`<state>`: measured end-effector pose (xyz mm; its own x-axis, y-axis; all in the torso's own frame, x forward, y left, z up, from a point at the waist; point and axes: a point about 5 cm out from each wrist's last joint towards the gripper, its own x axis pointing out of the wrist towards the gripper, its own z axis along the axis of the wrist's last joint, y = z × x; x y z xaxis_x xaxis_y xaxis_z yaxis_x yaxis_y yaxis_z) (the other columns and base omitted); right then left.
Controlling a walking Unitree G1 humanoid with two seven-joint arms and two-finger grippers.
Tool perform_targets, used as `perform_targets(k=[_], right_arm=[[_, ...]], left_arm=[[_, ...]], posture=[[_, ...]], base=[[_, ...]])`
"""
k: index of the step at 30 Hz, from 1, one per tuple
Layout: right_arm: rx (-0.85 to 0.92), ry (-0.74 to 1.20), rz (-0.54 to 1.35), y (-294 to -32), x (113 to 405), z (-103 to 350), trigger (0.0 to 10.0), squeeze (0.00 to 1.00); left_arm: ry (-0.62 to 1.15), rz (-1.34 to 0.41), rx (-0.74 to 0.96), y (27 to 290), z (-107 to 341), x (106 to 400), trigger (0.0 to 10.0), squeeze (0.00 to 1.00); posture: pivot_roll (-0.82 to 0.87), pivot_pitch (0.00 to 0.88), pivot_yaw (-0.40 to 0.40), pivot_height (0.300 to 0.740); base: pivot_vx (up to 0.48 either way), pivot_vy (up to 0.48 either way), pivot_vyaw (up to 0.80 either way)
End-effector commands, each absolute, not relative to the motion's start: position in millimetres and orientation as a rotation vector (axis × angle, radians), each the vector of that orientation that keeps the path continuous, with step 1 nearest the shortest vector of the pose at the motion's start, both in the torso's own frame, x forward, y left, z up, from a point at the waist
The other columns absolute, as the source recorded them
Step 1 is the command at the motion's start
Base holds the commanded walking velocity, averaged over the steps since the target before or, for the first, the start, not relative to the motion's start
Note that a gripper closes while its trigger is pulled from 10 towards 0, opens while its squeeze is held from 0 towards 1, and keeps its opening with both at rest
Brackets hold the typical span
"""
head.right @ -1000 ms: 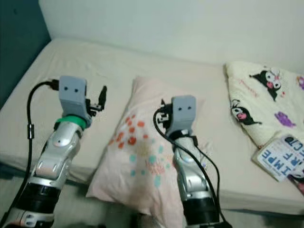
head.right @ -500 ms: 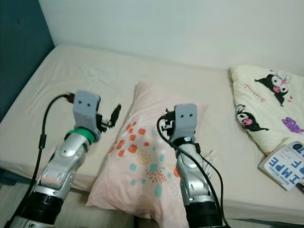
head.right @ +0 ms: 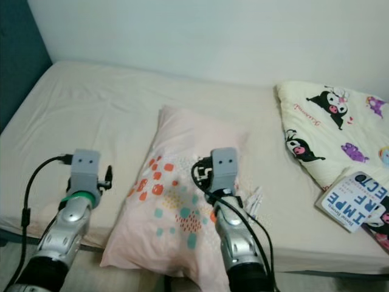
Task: Clean up the room
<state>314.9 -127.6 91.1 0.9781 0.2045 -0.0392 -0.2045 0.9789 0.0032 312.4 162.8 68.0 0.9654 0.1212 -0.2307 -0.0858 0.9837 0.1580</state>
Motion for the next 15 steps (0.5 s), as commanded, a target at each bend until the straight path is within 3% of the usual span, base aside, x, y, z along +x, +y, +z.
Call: perform_targets(k=[1,6,15], right_arm=[[0.002,0.060,0.212,-128,311,84,10.0,0.00],[-0.009,0.067,0.205,-126,309,78,10.0,0.00],[-0.031,0.068,0.178,-134,309,75,10.0,0.00]], left_arm=[[0.244,0.095,0.135,162,65,310,10.0,0.00],[0.168,-0.023,0.078,144,75,313,10.0,0.00],[0.155,-0.042,0.077,138,75,317,10.0,0.00]], posture=[[-0.11,0.105,-0.037,0.740],[-0.12,0.096,-0.019,0.740],[-0.13,0.090,-0.015,0.740]], base=[[0.000,0.000,0.00],[0.000,0.000,0.00],[0.000,0.000,0.00]])
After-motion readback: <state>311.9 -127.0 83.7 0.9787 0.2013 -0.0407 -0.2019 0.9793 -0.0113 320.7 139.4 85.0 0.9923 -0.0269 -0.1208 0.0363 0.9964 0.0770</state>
